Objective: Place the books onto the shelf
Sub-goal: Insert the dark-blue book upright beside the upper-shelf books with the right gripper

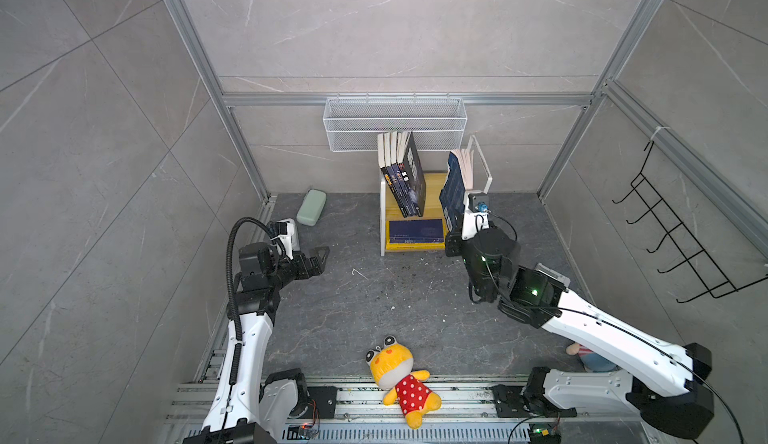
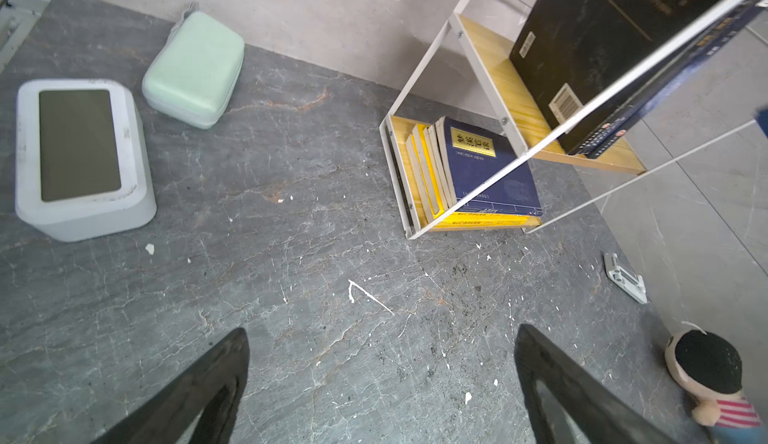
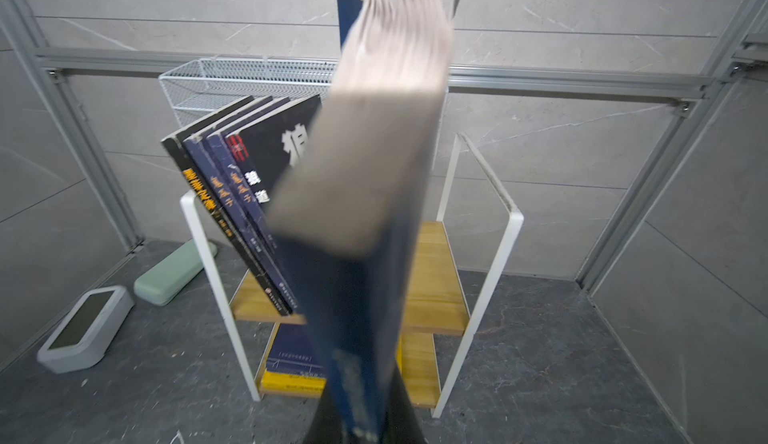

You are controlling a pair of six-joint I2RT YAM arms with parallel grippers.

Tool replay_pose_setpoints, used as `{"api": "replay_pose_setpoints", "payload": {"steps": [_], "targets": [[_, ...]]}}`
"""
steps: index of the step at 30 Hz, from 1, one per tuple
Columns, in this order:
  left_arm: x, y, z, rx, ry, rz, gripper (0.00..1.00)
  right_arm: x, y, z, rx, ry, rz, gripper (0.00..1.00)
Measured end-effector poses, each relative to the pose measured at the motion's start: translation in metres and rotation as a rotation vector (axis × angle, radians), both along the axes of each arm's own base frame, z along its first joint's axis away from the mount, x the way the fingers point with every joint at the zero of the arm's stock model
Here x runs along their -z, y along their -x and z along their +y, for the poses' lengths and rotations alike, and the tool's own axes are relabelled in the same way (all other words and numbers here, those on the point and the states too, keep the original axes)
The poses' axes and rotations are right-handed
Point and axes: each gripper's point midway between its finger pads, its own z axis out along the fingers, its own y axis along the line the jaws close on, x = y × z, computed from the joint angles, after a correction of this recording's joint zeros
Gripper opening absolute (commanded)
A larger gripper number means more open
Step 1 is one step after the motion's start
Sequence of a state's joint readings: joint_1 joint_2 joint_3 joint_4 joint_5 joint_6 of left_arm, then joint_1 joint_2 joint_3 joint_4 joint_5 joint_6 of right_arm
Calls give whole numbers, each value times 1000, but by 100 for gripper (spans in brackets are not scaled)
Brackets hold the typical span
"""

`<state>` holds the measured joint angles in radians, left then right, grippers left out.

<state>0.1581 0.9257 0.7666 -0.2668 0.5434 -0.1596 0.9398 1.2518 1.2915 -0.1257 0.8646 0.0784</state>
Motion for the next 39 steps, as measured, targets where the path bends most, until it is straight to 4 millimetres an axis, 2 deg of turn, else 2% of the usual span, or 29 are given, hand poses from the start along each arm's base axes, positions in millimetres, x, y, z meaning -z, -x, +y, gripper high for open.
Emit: {"api": "replay_pose_setpoints", "payload": {"steps": [3,7,13,16,25,34,39], "targets": [[-1,0,4,-10,-20,-10,100,3,-27,12,28,38,8,0],[-1,2,6,-13,-37,-12,100,18,-62,23,49,76,31,0],[0,3,6,-11,-46,-13,100,38,-108,18,85,66,71,0],[0,3,7,-14,-47,-12,100,49,-124,18,78,51,91,0],[1,3,9,-17,-49,-11,100,80,-141,40,-2,19,145,0],[1,3,9,-15,-53,-11,100,85,-145,48,-33,-37,166,0],[4,2,10,-16,-51,-3,100,85,-145,49,-36,-40,166,18]]}}
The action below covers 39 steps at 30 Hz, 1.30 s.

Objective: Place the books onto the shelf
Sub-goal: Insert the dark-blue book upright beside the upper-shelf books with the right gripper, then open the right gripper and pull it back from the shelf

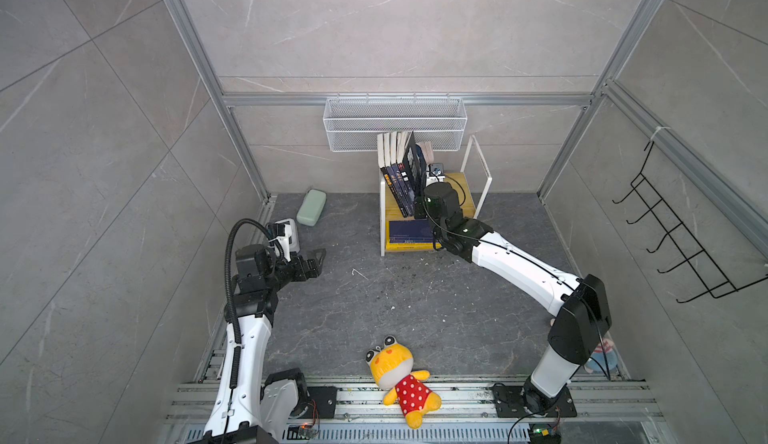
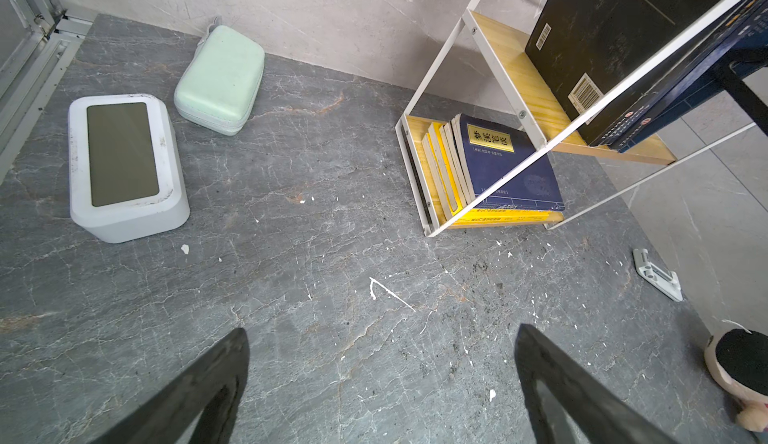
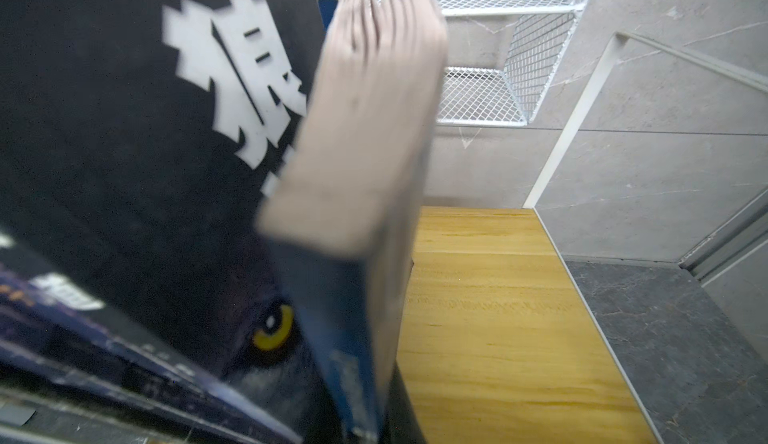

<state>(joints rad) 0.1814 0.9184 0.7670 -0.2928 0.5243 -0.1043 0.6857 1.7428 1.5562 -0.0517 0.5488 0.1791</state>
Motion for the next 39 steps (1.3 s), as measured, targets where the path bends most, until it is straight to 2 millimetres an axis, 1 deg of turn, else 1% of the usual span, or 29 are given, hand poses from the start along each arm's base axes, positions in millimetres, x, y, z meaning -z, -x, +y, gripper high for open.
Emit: {"api": "replay_pose_setpoints", "payload": {"steps": [10,16,18,22,27,29,33,34,37,38,39], "targets": [[1,0,3,-3,-9,4,100,5,2,4,-34,21,20,30],[2,1,5,-9,-8,11,100,13,6,5,-57,59,48,45],[2,1,5,-9,-8,10,100,15,11,3,-68,65,59,50],[3,1,5,-12,-8,13,100,22,29,-7,-89,68,89,56],[2,0,8,-20,-8,11,100,36,61,-23,-131,60,133,61],[3,0,9,-25,-7,14,100,41,71,-29,-137,70,143,62],[2,0,12,-33,-8,12,100,45,74,-38,-118,119,144,63],[2,0,13,-34,-8,12,100,46,74,-39,-113,129,146,65],[3,0,13,-36,-8,13,100,47,80,-48,-100,151,149,87],[3,0,13,-36,-9,12,100,48,84,-51,-97,154,149,92],[3,0,13,-36,-10,12,100,48,89,-57,-95,160,143,95]]}}
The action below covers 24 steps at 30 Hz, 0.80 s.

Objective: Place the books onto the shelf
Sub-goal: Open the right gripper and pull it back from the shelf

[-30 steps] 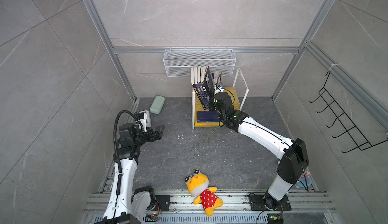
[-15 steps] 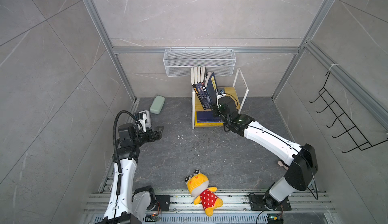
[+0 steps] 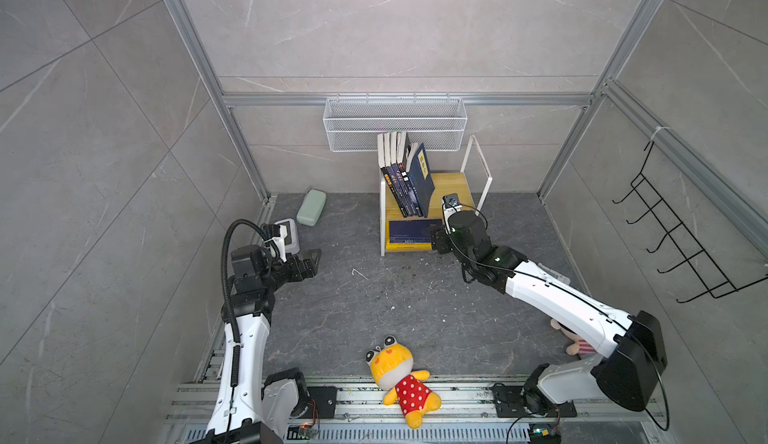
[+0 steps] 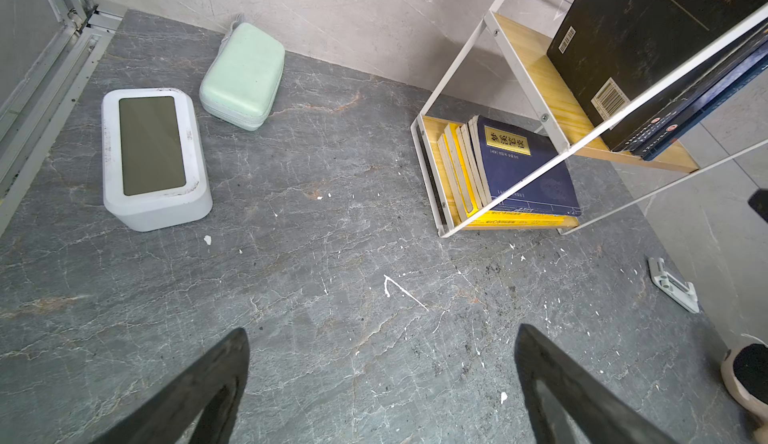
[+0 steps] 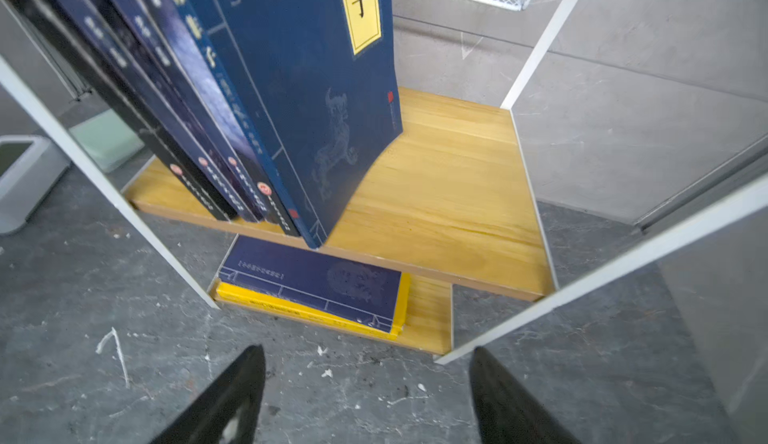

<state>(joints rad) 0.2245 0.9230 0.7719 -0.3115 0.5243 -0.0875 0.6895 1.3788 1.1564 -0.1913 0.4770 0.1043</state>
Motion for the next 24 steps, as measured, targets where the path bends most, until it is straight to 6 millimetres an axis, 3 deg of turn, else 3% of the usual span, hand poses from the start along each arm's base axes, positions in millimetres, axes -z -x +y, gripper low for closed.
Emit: {"api": "replay_pose_setpoints", "payload": {"steps": [7,12,24], "targets": [[0,0,0,3,-8,-3,100,11,33,-35,30,20,-19,99],[0,0,3,-4,-11,-5,100,40,58,-63,47,73,-21,100],[10,-5,-5,48,-11,16,100,116,66,-142,236,113,-7,100]]}}
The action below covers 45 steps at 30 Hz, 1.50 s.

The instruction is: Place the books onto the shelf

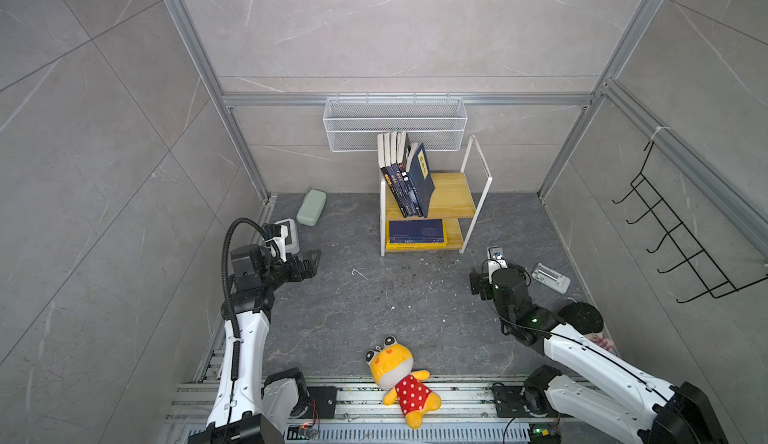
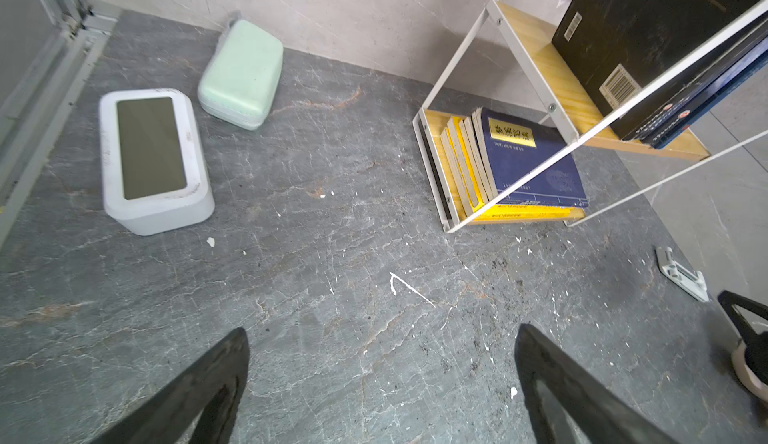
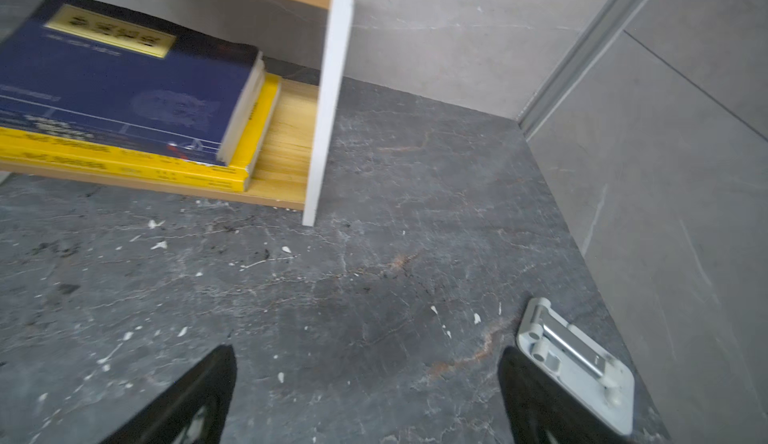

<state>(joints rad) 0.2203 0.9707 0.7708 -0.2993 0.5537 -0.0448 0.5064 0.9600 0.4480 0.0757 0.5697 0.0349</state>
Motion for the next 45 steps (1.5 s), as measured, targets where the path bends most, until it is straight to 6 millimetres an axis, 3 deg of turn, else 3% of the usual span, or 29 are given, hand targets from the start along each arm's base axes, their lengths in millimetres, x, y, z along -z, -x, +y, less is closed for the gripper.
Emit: {"api": "replay_pose_setpoints", "payload": {"steps": [8,16,21,27,29,32,35,41,45], "targets": [[34,-23,-26,125,-52,-4,100,33,-20,-40,124,-60,-18,99],[114,-20,-25,141,-108,12,100,44,-40,-41,123,-88,-55,99],[145,-19,-28,160,-189,-1,100,52,-50,-45,131,-65,-69,99],[136,-36,-19,98,-261,-93,100,63,-60,-55,152,-65,-76,99],[132,-41,-18,83,-268,-148,100,57,-63,-57,146,-82,-101,98],[140,-40,-13,56,-275,-143,100,52,-69,-58,127,-110,-137,97],[139,-41,-7,9,-286,-168,100,64,-71,-58,112,-119,-105,97],[143,-43,7,-79,-301,-185,100,65,-72,-61,106,-138,-105,99],[158,-49,22,-152,-300,-131,100,65,-72,-59,97,-142,-102,99]]}}
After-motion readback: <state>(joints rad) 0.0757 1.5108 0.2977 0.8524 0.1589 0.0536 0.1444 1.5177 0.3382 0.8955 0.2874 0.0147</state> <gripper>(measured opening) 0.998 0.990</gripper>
